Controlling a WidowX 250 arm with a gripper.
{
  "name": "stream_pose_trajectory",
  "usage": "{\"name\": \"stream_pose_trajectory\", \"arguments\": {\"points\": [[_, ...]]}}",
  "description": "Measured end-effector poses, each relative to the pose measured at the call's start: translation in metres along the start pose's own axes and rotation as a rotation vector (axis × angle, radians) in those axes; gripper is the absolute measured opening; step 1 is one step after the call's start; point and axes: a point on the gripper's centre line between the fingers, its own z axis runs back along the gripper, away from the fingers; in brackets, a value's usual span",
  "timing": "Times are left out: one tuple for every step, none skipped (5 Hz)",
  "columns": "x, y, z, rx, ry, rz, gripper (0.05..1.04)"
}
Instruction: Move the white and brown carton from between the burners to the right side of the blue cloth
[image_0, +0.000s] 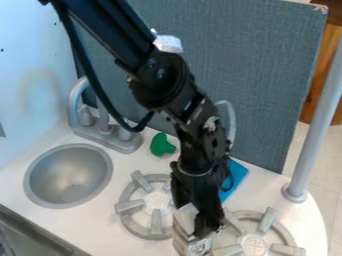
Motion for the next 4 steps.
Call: {"name": "stream_pose_trajectory", "arguments": {"points": [[0.029, 0.009, 0.016, 0.033, -0.046, 0.024, 0.829], [0.052, 0.016, 0.009, 0.052, -0.035, 0.045, 0.829], [0.075, 0.022, 0.004, 0.073, -0.04, 0.061, 0.829], [0.099, 0.023, -0.005, 0.075, -0.043, 0.073, 0.829]]}}
